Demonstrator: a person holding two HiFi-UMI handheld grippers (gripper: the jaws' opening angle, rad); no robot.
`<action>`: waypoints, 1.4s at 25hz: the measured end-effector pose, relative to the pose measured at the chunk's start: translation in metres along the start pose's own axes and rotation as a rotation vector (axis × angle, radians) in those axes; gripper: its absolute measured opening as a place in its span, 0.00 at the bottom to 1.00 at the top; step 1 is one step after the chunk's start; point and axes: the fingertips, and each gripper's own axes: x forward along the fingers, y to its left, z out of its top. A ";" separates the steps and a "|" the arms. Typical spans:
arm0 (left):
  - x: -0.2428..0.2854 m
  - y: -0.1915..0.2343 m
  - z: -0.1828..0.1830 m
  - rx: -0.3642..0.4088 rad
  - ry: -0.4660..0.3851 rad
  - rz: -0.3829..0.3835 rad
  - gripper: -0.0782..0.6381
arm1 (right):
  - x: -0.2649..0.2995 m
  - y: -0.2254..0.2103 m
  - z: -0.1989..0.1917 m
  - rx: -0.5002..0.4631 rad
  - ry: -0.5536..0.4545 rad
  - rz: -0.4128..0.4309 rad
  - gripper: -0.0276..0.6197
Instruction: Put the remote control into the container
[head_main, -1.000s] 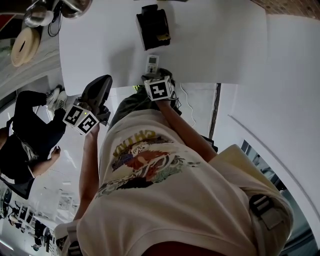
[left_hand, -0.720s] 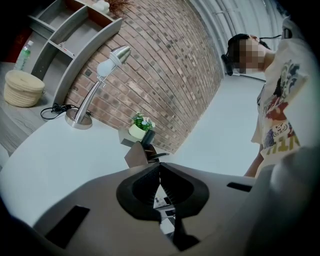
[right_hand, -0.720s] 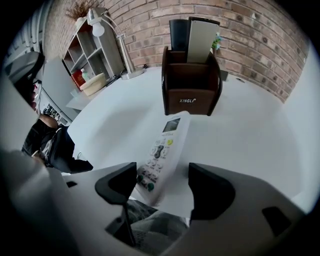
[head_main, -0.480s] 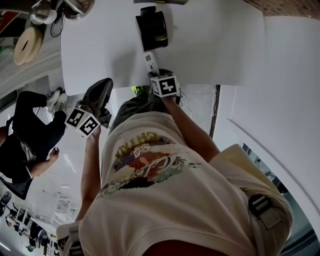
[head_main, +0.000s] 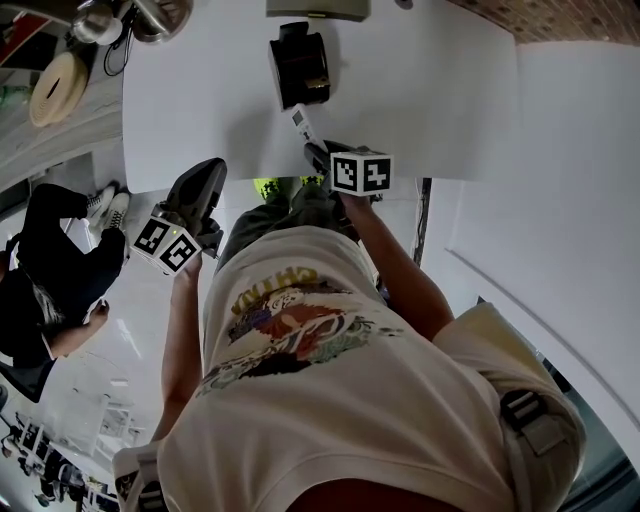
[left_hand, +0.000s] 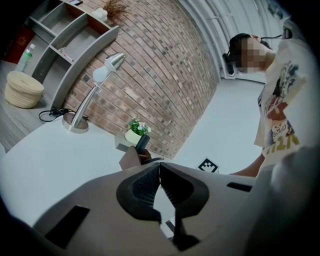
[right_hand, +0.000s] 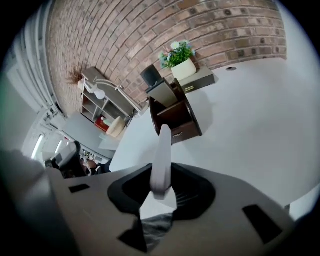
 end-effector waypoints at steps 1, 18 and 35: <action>0.000 0.000 0.001 0.001 -0.004 0.002 0.12 | -0.004 0.004 0.005 0.040 -0.017 0.022 0.22; 0.010 0.015 0.020 -0.006 -0.042 0.027 0.12 | 0.005 0.009 0.055 0.502 -0.062 0.210 0.22; 0.044 0.010 0.021 -0.023 -0.016 -0.021 0.12 | 0.025 0.013 0.066 0.908 -0.079 0.346 0.24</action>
